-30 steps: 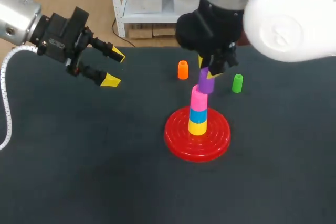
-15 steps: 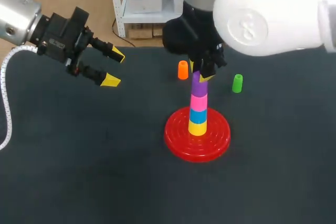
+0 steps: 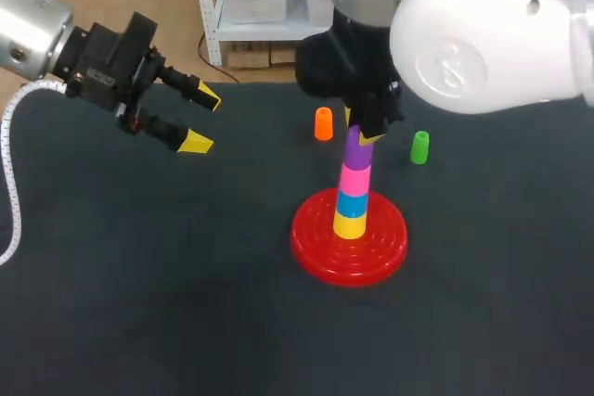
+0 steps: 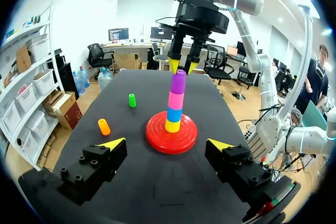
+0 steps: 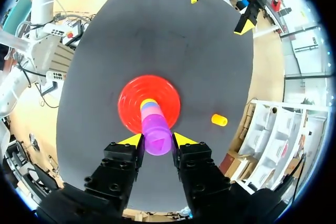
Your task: Pick up and stack the cylinders on the red base in this order: pink,purple,orange,green
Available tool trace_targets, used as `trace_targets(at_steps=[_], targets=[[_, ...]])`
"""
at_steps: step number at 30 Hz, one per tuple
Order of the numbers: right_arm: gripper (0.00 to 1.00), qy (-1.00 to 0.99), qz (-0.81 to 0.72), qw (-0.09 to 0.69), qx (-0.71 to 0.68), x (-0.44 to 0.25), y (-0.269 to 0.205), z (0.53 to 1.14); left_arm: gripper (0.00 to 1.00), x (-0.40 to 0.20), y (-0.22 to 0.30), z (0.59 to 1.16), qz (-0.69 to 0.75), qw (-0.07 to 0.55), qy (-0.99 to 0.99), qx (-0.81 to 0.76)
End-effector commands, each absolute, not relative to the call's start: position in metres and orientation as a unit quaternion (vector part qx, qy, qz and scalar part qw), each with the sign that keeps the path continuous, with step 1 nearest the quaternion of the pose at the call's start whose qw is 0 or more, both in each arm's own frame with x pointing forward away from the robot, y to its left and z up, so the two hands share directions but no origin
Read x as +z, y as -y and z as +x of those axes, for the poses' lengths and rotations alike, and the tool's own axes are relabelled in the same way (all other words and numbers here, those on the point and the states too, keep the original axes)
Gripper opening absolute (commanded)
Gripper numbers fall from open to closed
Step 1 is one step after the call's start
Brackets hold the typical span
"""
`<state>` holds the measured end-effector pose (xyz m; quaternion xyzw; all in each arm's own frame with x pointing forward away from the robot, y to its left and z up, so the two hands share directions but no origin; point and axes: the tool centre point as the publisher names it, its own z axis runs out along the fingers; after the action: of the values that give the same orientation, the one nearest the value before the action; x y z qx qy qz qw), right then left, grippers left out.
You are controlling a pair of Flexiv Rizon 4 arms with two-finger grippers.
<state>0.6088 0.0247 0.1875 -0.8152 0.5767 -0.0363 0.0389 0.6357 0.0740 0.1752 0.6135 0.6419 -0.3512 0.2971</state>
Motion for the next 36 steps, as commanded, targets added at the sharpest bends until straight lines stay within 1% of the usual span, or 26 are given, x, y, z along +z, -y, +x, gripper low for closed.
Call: trace_targets(at_steps=[1,9,16,17,18,19,28,36], targets=[[0.0,-0.575,-0.817,0.03,-0.025,0.176,-0.026,0.609,1.0,0.175,-0.075,0.636,0.614,0.297,-0.641,-0.352],[0.0,-0.574,-0.819,0.003,0.002,0.146,-0.035,0.606,1.0,0.175,-0.075,0.636,0.614,0.297,-0.641,-0.352],[0.0,-0.594,-0.805,0.002,0.01,0.146,-0.036,0.609,1.0,0.175,-0.075,0.636,0.614,0.297,-0.641,-0.352],[0.27,-0.597,-0.802,0.004,0.01,0.148,-0.036,0.61,1.0,0.175,-0.075,0.636,0.614,0.297,-0.641,-0.352],[0.75,-0.603,-0.798,0.008,0.009,0.151,-0.036,0.612,1.0,0.175,-0.075,0.636,0.614,0.297,-0.641,-0.352],[1.0,-0.606,-0.795,0.014,0.011,0.155,-0.036,0.614,1.0,0.175,-0.075,0.636,0.614,0.297,-0.641,-0.352],[1.0,-0.656,-0.751,0.067,0.031,0.184,-0.047,0.64,1.0,0.175,-0.075,0.636,0.614,0.297,-0.641,-0.352],[1.0,-0.694,-0.712,0.1,0.038,0.207,-0.064,0.671,1.0,0.175,-0.075,0.636,0.614,0.297,-0.641,-0.352]])
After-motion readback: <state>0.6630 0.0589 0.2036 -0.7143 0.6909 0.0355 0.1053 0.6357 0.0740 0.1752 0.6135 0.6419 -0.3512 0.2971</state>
